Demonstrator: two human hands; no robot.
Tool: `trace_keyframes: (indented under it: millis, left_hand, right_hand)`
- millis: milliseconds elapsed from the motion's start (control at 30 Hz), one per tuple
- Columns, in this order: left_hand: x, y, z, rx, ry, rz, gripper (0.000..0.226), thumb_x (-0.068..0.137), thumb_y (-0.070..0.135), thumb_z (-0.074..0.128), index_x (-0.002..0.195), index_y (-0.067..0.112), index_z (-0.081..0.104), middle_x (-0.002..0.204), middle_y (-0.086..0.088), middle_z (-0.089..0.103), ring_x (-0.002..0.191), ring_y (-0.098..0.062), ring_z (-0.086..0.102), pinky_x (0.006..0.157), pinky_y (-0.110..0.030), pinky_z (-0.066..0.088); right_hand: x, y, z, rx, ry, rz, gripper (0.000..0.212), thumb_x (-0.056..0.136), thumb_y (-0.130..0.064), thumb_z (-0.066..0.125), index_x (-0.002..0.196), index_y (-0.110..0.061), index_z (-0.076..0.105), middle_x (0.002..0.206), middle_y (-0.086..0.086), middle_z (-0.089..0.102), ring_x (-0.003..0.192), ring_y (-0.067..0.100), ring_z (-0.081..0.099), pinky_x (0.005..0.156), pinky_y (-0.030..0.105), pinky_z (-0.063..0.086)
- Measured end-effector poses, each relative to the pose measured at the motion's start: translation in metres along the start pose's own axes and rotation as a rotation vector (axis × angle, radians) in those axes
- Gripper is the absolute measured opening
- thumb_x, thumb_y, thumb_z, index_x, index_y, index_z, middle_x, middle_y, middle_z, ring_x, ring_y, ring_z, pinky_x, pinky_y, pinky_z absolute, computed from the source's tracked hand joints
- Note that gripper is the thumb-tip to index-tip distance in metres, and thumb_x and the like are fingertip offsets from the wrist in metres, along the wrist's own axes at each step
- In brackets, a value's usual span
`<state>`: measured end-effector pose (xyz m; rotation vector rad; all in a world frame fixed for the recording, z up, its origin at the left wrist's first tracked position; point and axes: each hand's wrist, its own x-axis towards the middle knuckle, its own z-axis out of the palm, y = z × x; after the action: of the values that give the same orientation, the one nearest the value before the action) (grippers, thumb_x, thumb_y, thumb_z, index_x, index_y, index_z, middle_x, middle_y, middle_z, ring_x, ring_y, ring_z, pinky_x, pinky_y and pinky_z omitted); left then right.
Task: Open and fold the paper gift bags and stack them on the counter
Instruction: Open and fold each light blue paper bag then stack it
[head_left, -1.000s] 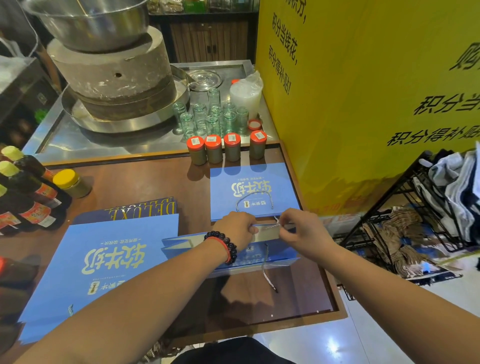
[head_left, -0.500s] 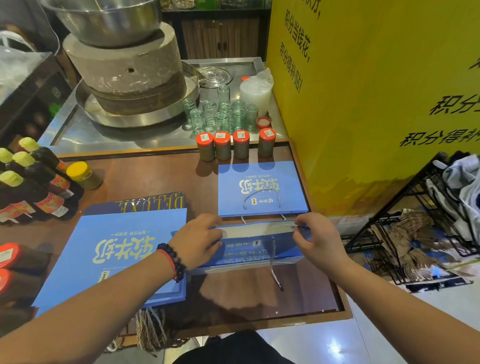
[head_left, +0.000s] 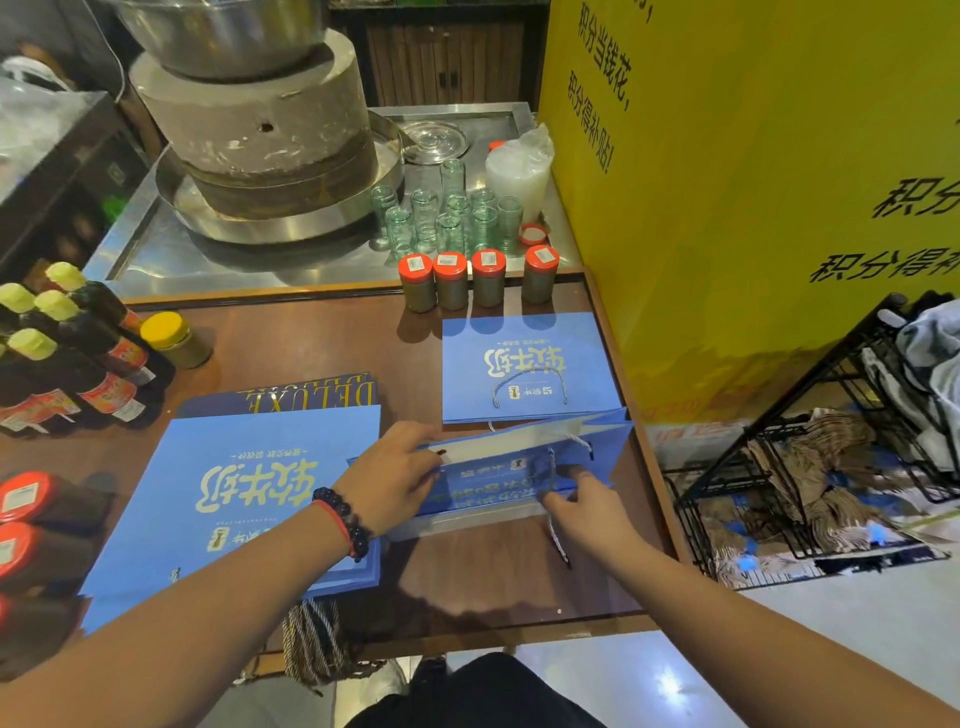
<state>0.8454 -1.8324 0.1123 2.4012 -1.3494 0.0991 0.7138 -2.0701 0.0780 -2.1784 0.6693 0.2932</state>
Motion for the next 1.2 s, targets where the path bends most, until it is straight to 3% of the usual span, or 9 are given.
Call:
trace_keyframes:
  millis: [67, 200, 367, 600, 767, 900, 967, 1100, 1200]
  left_hand:
    - [0.001, 0.0, 0.002, 0.006, 0.01, -0.013, 0.01, 0.072, 0.001, 0.078, 0.079, 0.003, 0.071, 0.105, -0.016, 0.064, 0.093, -0.034, 0.062, 0.076, -0.038, 0.056]
    - [0.003, 0.002, 0.005, -0.011, 0.05, -0.084, 0.006, 0.074, 0.0, 0.077, 0.078, 0.002, 0.072, 0.105, -0.017, 0.064, 0.094, -0.037, 0.062, 0.079, -0.041, 0.055]
    - [0.009, 0.005, 0.004, 0.003, 0.087, -0.108, 0.007, 0.072, -0.004, 0.077, 0.077, -0.001, 0.072, 0.102, -0.017, 0.065, 0.091, -0.038, 0.062, 0.075, -0.041, 0.055]
    - [0.013, 0.01, 0.007, -0.009, 0.105, -0.107, 0.011, 0.072, -0.006, 0.076, 0.081, -0.002, 0.071, 0.1, -0.017, 0.064, 0.091, -0.039, 0.061, 0.076, -0.042, 0.054]
    - [0.019, 0.018, 0.012, 0.005, 0.114, -0.105, 0.007, 0.075, -0.002, 0.075, 0.081, -0.002, 0.071, 0.101, -0.017, 0.065, 0.091, -0.039, 0.061, 0.076, -0.044, 0.055]
    - [0.024, 0.025, 0.018, 0.027, 0.13, -0.073, 0.004, 0.078, 0.004, 0.071, 0.081, 0.001, 0.071, 0.101, -0.014, 0.063, 0.09, -0.036, 0.057, 0.073, -0.045, 0.051]
    - [0.025, 0.028, 0.02, 0.031, 0.151, -0.066, 0.003, 0.075, 0.005, 0.072, 0.077, 0.004, 0.071, 0.098, -0.012, 0.063, 0.091, -0.032, 0.051, 0.072, -0.043, 0.05]
    - [0.02, 0.03, 0.02, -0.007, 0.158, -0.083, 0.006, 0.073, 0.002, 0.068, 0.075, 0.005, 0.072, 0.098, -0.011, 0.063, 0.096, -0.026, 0.042, 0.078, -0.042, 0.05]
    - [0.014, 0.03, 0.018, -0.028, 0.155, -0.123, 0.011, 0.068, -0.004, 0.072, 0.076, 0.004, 0.071, 0.1, -0.011, 0.063, 0.1, -0.025, 0.041, 0.084, -0.039, 0.047]
  right_hand:
    - [0.004, -0.004, 0.006, 0.106, -0.031, 0.012, 0.015, 0.096, -0.026, 0.057, 0.103, -0.013, 0.061, 0.067, 0.002, 0.057, 0.064, 0.018, 0.052, 0.057, 0.029, 0.036]
    - [0.002, 0.01, 0.015, -0.023, -0.076, 0.114, 0.023, 0.091, -0.018, 0.055, 0.069, -0.014, 0.056, 0.067, 0.0, 0.056, 0.063, 0.013, 0.05, 0.06, 0.026, 0.036]
    - [-0.01, 0.069, 0.007, -0.111, -0.016, 0.317, 0.012, 0.093, -0.021, 0.054, 0.092, -0.013, 0.063, 0.083, 0.001, 0.058, 0.078, 0.019, 0.055, 0.069, 0.024, 0.04]
    - [-0.017, 0.139, -0.004, -0.167, -0.027, 0.489, 0.019, 0.093, -0.02, 0.052, 0.083, -0.013, 0.067, 0.078, 0.006, 0.067, 0.07, 0.018, 0.066, 0.068, 0.033, 0.059]
    - [-0.025, 0.138, 0.001, -0.142, -0.044, 0.551, 0.014, 0.093, -0.015, 0.057, 0.089, -0.007, 0.067, 0.08, 0.007, 0.065, 0.073, 0.02, 0.065, 0.07, 0.033, 0.06]
    - [-0.028, 0.08, 0.013, 0.452, -0.096, 0.519, 0.008, 0.092, -0.004, 0.062, 0.097, 0.002, 0.063, 0.085, 0.02, 0.069, 0.069, 0.027, 0.071, 0.074, 0.042, 0.061]
    - [-0.031, 0.039, 0.018, 0.694, -0.129, 0.437, 0.011, 0.092, -0.004, 0.063, 0.1, 0.002, 0.061, 0.084, 0.02, 0.069, 0.066, 0.023, 0.07, 0.068, 0.033, 0.061]
    - [-0.037, -0.035, 0.027, 0.935, -0.177, 0.263, 0.009, 0.089, -0.004, 0.067, 0.083, -0.001, 0.061, 0.068, 0.013, 0.061, 0.054, 0.016, 0.057, 0.054, 0.026, 0.05]
    - [-0.04, -0.064, 0.03, 1.176, -0.177, 0.244, 0.008, 0.089, 0.0, 0.066, 0.083, -0.004, 0.063, 0.073, 0.011, 0.061, 0.065, 0.017, 0.061, 0.064, 0.027, 0.054]
